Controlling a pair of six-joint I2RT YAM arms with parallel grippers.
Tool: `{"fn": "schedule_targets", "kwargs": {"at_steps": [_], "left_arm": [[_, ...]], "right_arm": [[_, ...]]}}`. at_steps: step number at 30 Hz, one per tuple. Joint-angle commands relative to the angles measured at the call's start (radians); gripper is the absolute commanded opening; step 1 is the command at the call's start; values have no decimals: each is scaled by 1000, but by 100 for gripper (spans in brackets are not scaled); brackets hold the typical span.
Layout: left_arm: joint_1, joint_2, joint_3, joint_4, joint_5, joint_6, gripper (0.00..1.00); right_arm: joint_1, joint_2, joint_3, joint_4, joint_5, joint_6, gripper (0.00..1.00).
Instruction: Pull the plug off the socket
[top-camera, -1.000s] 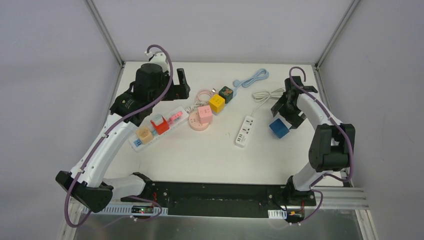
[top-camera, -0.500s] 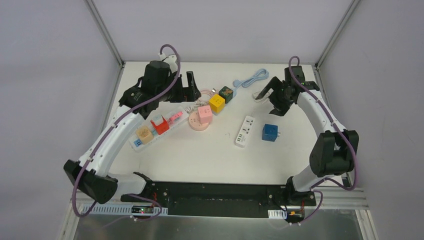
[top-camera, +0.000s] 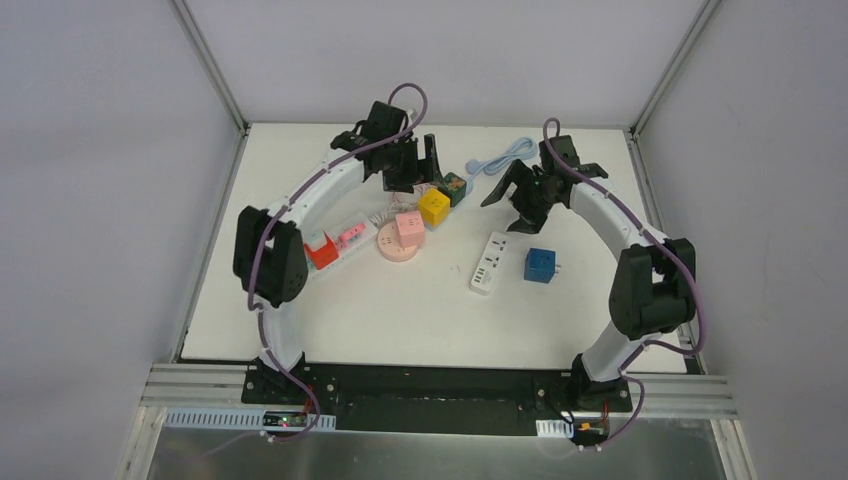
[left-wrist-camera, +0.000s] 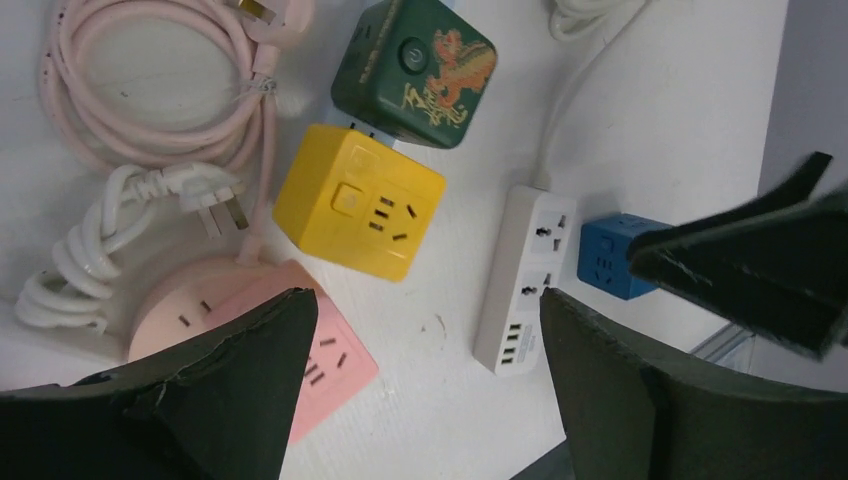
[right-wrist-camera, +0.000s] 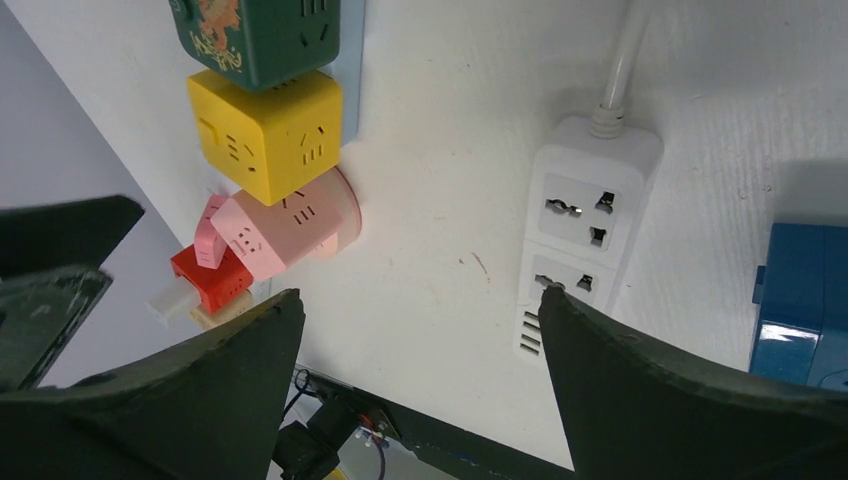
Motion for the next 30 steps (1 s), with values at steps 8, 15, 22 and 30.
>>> {"fn": "schedule_targets", "kwargs": {"at_steps": [8, 15, 22, 30], "left_arm": [[27, 152, 11, 78, 28, -46, 73], [22, 96, -198, 289, 191, -121, 47], [-21, 79, -259, 378, 306, -145, 43], [-76, 84, -248, 356, 297, -171, 46]], "right_arm": [[32, 38, 80, -99, 83, -32, 86], [64, 43, 125, -143, 172, 46, 83], [101, 10, 63, -105, 226, 168, 83], [124, 61, 133, -92, 256, 160, 89]]}}
